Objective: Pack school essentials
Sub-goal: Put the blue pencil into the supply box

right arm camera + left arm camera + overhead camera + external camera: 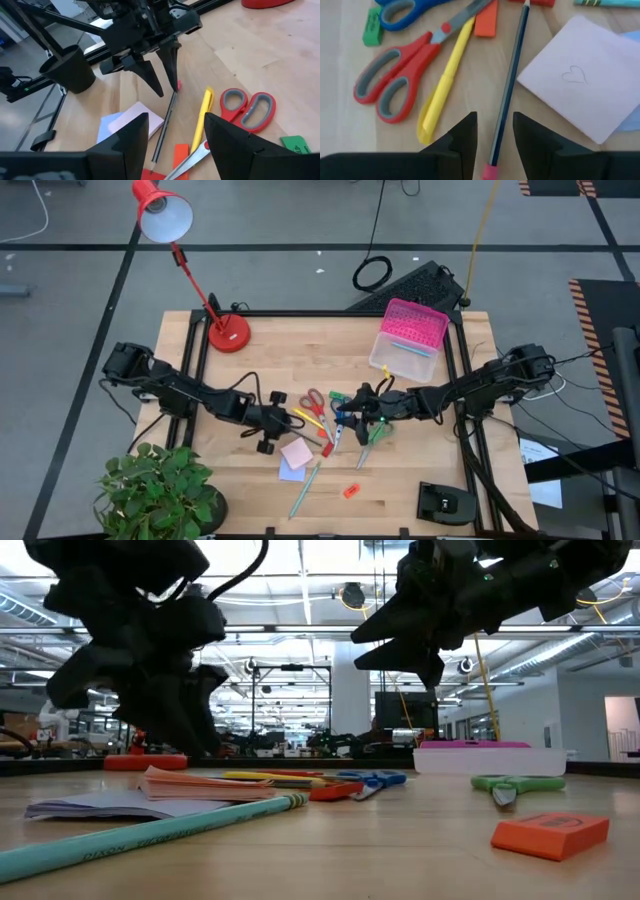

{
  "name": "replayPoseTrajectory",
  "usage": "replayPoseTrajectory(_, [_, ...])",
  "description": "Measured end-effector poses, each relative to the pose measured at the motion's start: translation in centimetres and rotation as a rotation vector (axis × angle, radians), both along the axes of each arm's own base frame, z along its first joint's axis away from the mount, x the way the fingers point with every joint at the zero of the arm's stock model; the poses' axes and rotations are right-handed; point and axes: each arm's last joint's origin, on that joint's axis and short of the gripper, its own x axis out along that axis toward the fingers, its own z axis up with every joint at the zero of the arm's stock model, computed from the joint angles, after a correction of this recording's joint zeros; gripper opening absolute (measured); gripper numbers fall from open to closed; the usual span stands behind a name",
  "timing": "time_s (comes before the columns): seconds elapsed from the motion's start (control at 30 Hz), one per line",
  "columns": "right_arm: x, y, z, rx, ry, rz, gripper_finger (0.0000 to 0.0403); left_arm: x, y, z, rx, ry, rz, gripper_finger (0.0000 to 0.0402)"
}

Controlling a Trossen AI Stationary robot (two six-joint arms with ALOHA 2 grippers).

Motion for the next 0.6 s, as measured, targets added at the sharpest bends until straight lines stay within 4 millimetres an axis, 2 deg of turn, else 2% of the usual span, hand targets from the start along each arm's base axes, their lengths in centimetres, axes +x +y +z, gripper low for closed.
replayPoseTrajectory(0.27, [0.0, 0.0, 0.0, -0.019, 0.0, 0.007, 0.0187, -0.6, 0.1, -1.1, -0.042, -0.084, -0.021, 0.0129])
replayPoseTrajectory(0.6, [0.0, 0.0, 0.0, -0.029, -0.001, 0.011, 0.0187, -1.9, 0.6, -2.5, -0.033, -0.09, -0.026, 0.0129])
